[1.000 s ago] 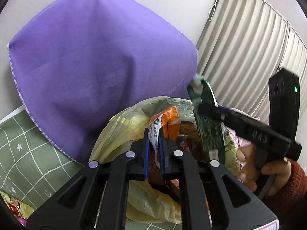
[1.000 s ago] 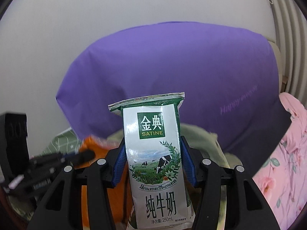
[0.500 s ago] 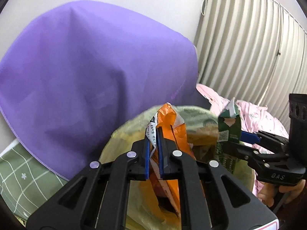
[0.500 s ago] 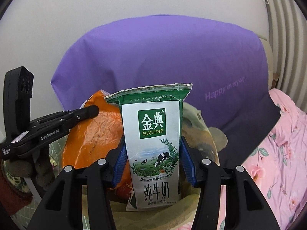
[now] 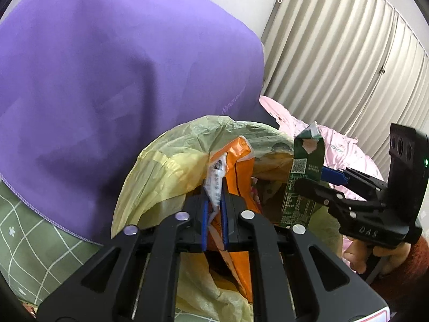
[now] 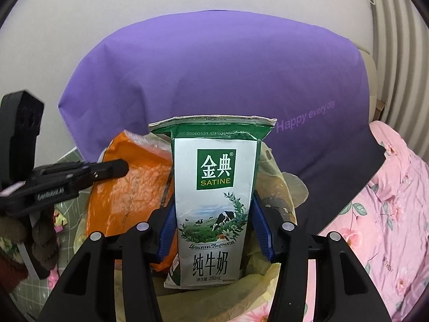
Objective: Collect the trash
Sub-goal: 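Open both tools to drop the bread bag and carton into the bag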
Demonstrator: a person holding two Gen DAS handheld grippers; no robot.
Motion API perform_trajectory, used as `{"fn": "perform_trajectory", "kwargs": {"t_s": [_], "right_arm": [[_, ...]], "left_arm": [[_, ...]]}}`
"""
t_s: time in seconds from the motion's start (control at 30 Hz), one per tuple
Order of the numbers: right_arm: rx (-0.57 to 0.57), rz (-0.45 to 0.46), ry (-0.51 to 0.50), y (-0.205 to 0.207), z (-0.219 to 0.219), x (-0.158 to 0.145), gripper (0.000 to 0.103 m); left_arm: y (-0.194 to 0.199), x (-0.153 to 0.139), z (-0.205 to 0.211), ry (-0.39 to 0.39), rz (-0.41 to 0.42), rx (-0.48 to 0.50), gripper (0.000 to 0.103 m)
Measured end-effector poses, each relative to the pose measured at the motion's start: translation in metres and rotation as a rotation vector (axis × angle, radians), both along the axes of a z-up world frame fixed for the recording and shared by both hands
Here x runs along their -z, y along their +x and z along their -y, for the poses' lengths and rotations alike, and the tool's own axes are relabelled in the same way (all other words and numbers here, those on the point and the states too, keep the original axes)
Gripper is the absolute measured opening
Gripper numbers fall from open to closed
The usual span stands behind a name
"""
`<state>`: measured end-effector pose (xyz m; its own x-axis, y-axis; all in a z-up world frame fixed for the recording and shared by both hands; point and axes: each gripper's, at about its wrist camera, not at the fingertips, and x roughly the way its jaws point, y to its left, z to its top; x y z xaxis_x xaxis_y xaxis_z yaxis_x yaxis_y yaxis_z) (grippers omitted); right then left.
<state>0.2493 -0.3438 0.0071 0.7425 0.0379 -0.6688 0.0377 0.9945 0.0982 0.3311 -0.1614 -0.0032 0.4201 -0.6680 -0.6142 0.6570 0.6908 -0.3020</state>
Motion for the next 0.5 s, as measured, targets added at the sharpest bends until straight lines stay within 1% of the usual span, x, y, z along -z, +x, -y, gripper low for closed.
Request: {"fn": "perform_trajectory", "kwargs": {"t_s": [0.03,0.07,0.1,0.17,0.23,0.33,0.4,0.5], "right_arm": [[-0.008,0.0,-0.001,-0.001,-0.001,0.0,0.049],[-0.013,0.001,-0.003,-0.002,-0.002,-0.001,0.05],[-0.016,0.004,-0.017,-0.003,-0.004,-0.002,0.051],[-0.02,0.003,-0.032,-0.006,-0.006,-0.003,0.055],[-0.021,0.008,-0.043,-0.009,-0.009,-0.005,0.057],[-0.02,0.03,-0.061,-0.015,-0.013,-0.011,0.058],[-0.017,0.049,-0.078,-0.019,-0.018,-0.016,0.057],[-0.039,0.068,-0.067,-0.021,-0.03,-0.023,0.058]], "left_arm": [[0.001,0.0,-0.003,-0.004,-0.013,0.005,0.011],[0.003,0.0,-0.006,-0.016,-0.04,0.015,0.018],[0.004,-0.001,-0.008,-0.025,-0.058,0.016,0.029],[0.003,-0.005,-0.016,-0.049,-0.071,0.005,0.035],[-0.003,-0.011,-0.018,-0.065,-0.057,-0.018,0.038],[-0.016,-0.022,-0.037,-0.069,-0.003,-0.076,0.041],[-0.027,-0.028,-0.054,-0.057,0.04,-0.142,0.043],[-0.043,-0.026,-0.082,-0.015,0.089,-0.252,0.044]]}}
